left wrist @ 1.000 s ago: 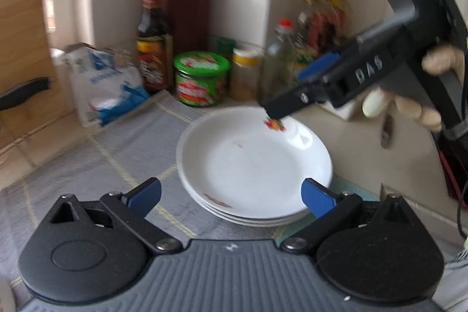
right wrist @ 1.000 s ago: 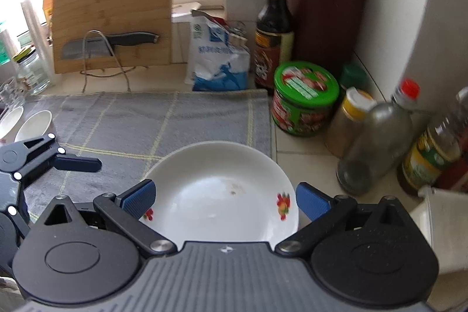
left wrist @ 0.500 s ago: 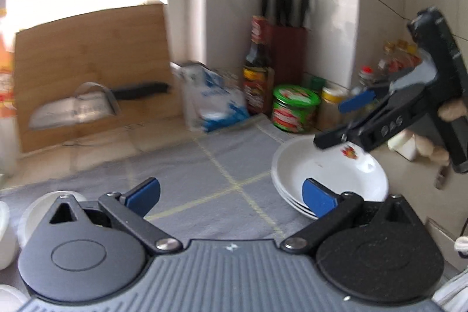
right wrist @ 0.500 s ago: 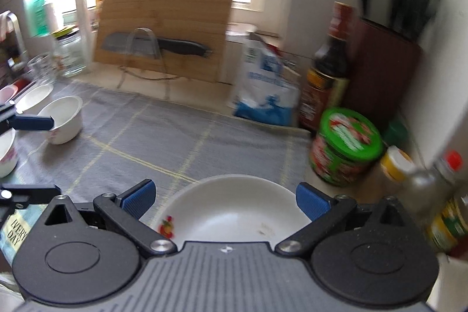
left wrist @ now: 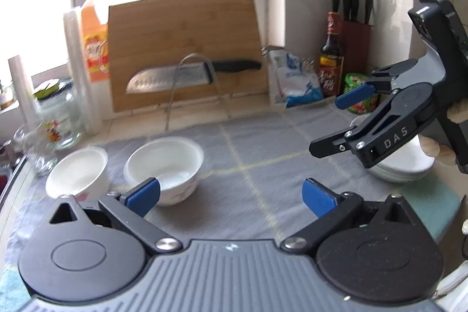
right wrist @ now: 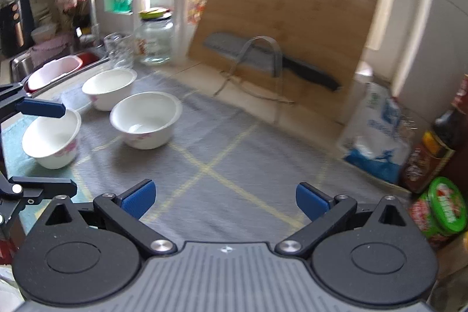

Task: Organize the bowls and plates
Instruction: 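Withdraw the right gripper and move the left gripper toward the white bowls, then grasp the rim of a plain white bowl with the left gripper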

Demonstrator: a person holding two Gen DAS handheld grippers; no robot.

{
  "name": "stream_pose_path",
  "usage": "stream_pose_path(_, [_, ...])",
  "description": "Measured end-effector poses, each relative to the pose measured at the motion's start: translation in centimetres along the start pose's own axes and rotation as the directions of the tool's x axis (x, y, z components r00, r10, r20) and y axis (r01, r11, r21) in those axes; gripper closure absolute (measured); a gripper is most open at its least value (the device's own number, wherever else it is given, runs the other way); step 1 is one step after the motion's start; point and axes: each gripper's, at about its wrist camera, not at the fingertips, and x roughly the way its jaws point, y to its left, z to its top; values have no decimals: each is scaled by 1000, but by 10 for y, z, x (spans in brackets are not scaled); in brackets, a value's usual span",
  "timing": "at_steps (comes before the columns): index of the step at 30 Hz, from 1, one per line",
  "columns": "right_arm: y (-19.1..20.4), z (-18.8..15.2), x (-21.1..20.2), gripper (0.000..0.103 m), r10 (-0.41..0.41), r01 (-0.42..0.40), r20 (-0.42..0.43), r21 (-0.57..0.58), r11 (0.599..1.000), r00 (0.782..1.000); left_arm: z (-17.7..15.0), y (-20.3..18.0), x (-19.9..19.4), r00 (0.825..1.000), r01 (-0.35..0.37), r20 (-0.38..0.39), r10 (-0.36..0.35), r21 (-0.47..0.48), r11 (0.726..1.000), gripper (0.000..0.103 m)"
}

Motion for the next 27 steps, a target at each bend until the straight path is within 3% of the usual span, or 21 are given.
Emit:
stream_pose_path(11, [99, 27, 29, 0, 58, -58, -23, -18, 998, 998, -36, 81, -22, 998, 12, -54, -13, -14, 1000, 1])
stream_pose_path(17, [145, 28, 45, 0, 156, -161, -59, -87, 983, 986, -39, 123, -32, 998, -4, -59, 3, -16, 1000, 1])
stream_pose_path(21, [167, 23, 55, 0, 231, -238, -80, -99, 966, 970, -38, 143, -26, 994, -7, -107, 7, 5, 1000, 1])
stream_pose_path(27, [197, 19, 75, 0, 238, -248, -81, -150, 957, 968, -39, 154, -10, 983, 32, -184, -26, 34, 999, 3])
